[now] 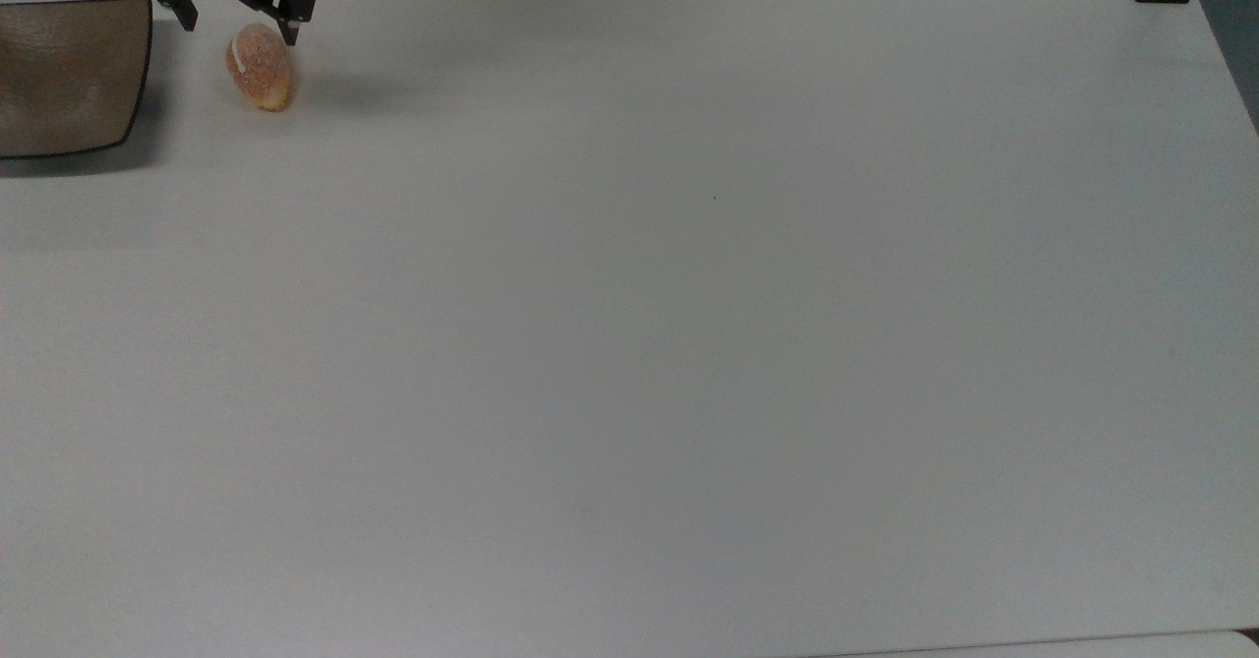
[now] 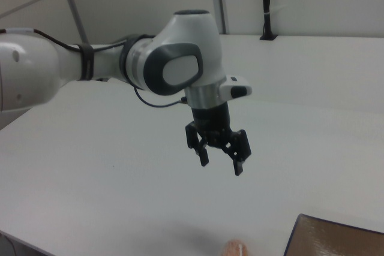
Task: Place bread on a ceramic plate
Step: 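Move the open gripper over the orange bread roll and lower it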
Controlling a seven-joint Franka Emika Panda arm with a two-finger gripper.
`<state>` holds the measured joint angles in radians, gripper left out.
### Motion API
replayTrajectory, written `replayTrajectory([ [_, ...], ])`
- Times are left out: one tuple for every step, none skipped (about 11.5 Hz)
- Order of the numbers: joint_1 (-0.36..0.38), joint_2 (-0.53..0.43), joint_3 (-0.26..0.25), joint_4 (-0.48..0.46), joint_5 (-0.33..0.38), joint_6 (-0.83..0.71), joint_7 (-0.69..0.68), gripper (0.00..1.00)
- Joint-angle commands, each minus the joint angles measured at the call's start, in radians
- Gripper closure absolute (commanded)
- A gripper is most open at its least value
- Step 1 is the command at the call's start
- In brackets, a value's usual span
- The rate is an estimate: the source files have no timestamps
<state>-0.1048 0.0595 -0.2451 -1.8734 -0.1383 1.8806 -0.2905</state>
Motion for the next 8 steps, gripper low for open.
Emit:
replayTrajectory([
  [0.01, 0.005, -0.025, -0.067, -0.063, 0.078, -0.018, 0.0],
  [0.01, 0.011, -0.032, -0.09, -0.073, 0.103, -0.018, 0.0],
  [0.007, 0.025, -0.033, -0.102, -0.083, 0.123, -0.019, 0.0],
  [-0.006, 0.034, -0.033, -0.102, -0.087, 0.123, -0.019, 0.0],
  [-0.009, 0.048, -0.034, -0.104, -0.102, 0.123, -0.019, 0.0],
  [-0.022, 0.052, -0.034, -0.122, -0.121, 0.123, -0.021, 0.0],
  [-0.027, 0.054, -0.034, -0.145, -0.147, 0.13, -0.036, 0.0],
  [-0.027, 0.055, -0.033, -0.167, -0.173, 0.132, -0.086, 0.0],
])
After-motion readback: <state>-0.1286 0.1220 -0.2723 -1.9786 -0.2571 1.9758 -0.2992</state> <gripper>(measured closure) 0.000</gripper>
